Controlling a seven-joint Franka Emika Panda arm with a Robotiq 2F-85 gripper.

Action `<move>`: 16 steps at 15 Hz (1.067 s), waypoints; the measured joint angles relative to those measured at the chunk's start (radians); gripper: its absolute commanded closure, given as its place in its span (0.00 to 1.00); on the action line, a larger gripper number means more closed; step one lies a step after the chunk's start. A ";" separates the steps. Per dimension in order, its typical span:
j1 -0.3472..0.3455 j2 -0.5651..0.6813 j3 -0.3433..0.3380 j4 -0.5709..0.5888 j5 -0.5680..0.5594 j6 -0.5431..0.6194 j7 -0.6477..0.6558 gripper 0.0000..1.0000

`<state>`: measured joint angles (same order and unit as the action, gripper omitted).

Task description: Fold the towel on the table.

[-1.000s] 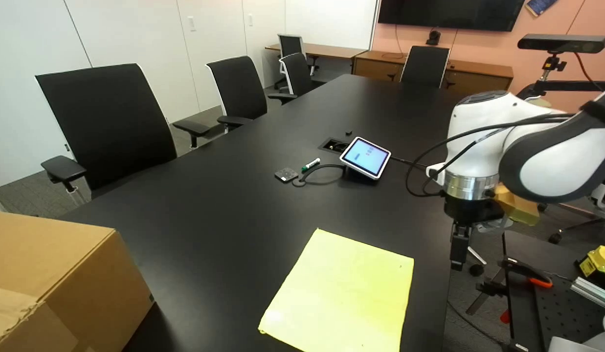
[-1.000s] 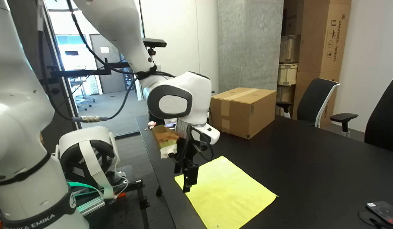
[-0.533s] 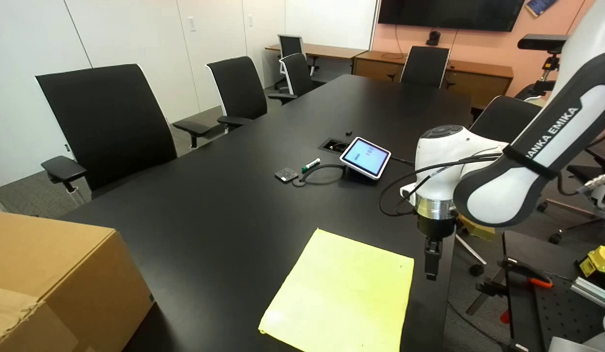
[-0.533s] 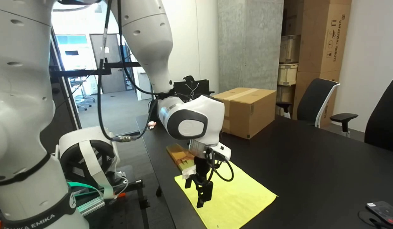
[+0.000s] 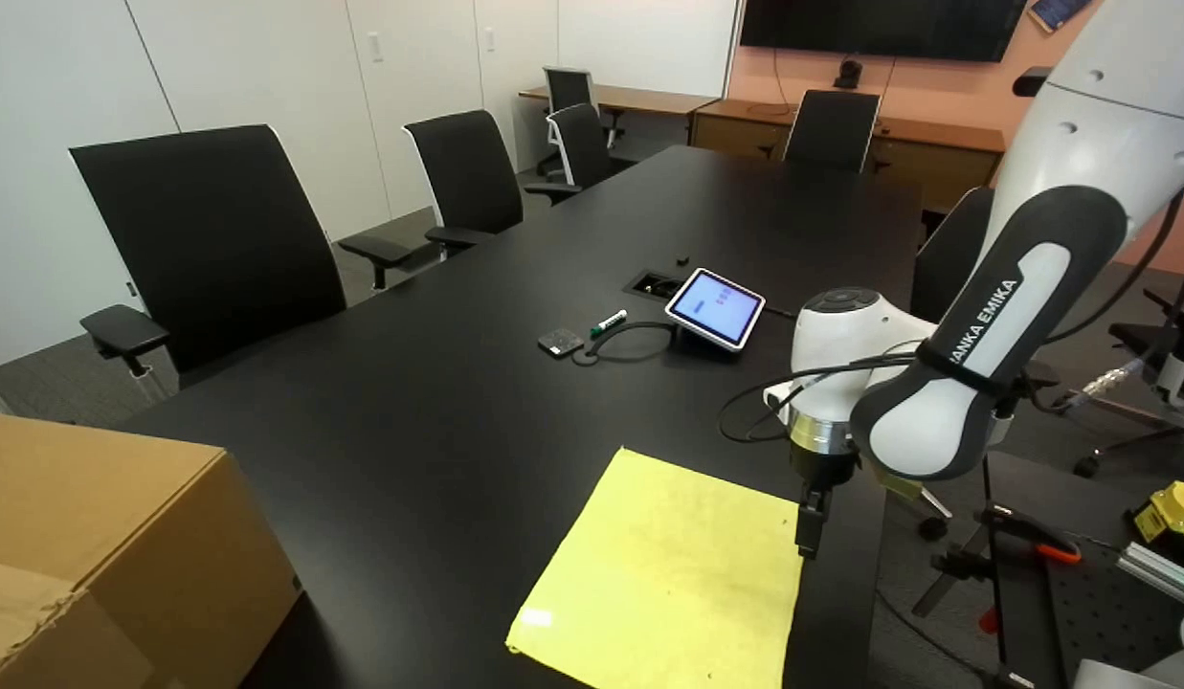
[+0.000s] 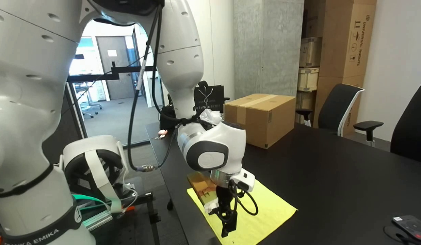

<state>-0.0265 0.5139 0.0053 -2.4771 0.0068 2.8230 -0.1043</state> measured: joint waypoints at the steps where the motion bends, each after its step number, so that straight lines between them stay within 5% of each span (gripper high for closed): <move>1: -0.005 0.023 0.000 0.010 0.001 0.017 0.001 0.00; 16: -0.143 0.152 0.034 0.113 0.002 0.110 0.004 0.00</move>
<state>-0.1698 0.6663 0.0396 -2.3643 0.0091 2.9332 -0.1004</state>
